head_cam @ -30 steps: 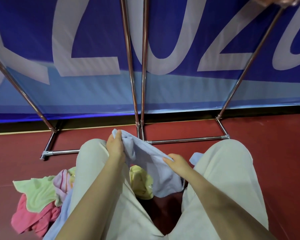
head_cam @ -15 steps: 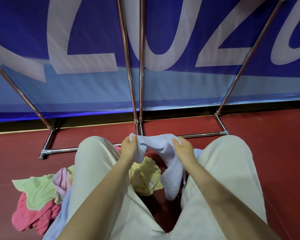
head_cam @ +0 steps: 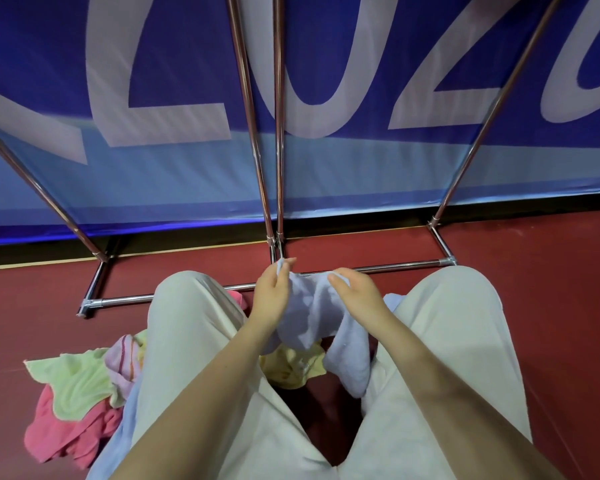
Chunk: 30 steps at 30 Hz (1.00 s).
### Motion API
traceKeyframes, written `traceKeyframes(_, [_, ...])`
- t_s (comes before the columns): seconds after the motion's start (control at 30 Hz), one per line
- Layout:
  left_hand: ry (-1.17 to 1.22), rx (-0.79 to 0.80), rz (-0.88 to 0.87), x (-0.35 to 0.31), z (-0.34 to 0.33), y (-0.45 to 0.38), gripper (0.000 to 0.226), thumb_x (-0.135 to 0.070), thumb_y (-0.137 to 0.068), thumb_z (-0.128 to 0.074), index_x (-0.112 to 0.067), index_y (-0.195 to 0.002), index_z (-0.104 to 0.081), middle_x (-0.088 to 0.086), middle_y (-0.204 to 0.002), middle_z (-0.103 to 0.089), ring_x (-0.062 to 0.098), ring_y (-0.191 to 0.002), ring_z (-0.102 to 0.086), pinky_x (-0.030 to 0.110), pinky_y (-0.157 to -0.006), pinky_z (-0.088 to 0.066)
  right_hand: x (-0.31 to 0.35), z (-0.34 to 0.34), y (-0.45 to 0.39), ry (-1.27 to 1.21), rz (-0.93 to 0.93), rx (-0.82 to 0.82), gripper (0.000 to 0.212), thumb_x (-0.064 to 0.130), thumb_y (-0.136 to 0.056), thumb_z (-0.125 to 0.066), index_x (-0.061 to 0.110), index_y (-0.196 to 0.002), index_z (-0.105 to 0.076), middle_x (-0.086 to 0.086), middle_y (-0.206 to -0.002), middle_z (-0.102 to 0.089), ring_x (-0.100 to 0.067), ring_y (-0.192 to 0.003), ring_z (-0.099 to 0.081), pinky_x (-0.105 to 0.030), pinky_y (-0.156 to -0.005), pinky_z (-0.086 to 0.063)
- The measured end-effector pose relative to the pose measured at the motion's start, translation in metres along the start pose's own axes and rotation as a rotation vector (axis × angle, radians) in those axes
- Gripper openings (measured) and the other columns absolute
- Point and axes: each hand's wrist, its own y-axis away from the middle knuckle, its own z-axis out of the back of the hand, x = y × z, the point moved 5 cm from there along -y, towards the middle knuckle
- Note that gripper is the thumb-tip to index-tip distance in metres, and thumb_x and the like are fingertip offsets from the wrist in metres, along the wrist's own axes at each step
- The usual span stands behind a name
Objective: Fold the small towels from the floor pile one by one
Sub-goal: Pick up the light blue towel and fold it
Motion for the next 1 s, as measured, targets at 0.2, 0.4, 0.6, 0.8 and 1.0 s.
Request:
traceKeyframes(0.2, [0.09,0.277,0.05,0.01,-0.033,0.015,0.039,-0.031,-0.105,-0.036,-0.009,-0.103,-0.067,-0.004,-0.1,-0.068,0.002,-0.089,-0.06,0.007,-0.08,-0.044,0.0,-0.015,0.001,0.0,0.014,0.075,0.021,0.016,-0.098,-0.049,0.023,-0.084,-0.062,0.017,-0.082,-0.061,0.013,-0.077,-0.058,-0.009,-0.074,-0.04])
traceKeyframes(0.4, [0.044,0.234,0.032,-0.002,-0.035,0.019,0.036,-0.029,-0.102,-0.044,-0.013,-0.07,-0.046,-0.004,-0.065,-0.041,0.003,-0.059,-0.037,0.02,-0.062,-0.037,-0.004,0.002,-0.001,0.029,0.002,-0.02,0.016,0.022,-0.096,-0.051,0.027,-0.083,-0.06,0.013,-0.083,-0.063,0.001,-0.08,-0.057,-0.01,-0.067,-0.039])
traceKeyframes(0.6, [0.021,0.217,-0.048,-0.013,-0.022,0.014,0.05,-0.01,-0.09,-0.064,-0.016,-0.057,-0.026,-0.011,-0.057,-0.03,0.004,-0.056,-0.029,0.018,-0.055,-0.029,-0.012,0.009,-0.005,-0.042,-0.031,-0.082,0.014,0.018,-0.091,-0.056,0.015,-0.081,-0.065,-0.003,-0.08,-0.065,-0.007,-0.071,-0.052,-0.017,-0.066,-0.039])
traceKeyframes(0.8, [0.117,-0.145,0.055,-0.005,0.024,-0.008,0.036,-0.018,-0.089,-0.066,-0.007,-0.067,-0.04,0.002,-0.068,-0.032,0.005,-0.061,-0.029,0.021,-0.055,-0.03,-0.02,-0.01,-0.002,0.147,0.032,0.094,0.039,0.028,-0.092,-0.058,0.024,-0.059,-0.039,0.009,-0.055,-0.04,-0.006,-0.055,-0.032,-0.025,-0.057,-0.027])
traceKeyframes(1.0, [0.201,-0.405,0.268,0.01,0.065,-0.02,0.015,-0.03,-0.095,-0.056,-0.016,-0.088,-0.057,0.007,-0.089,-0.06,0.021,-0.085,-0.058,0.036,-0.081,-0.051,-0.029,-0.014,-0.005,0.157,-0.025,0.126,0.034,0.028,-0.093,-0.055,0.015,-0.063,-0.046,0.007,-0.062,-0.044,-0.011,-0.062,-0.039,-0.028,-0.062,-0.033])
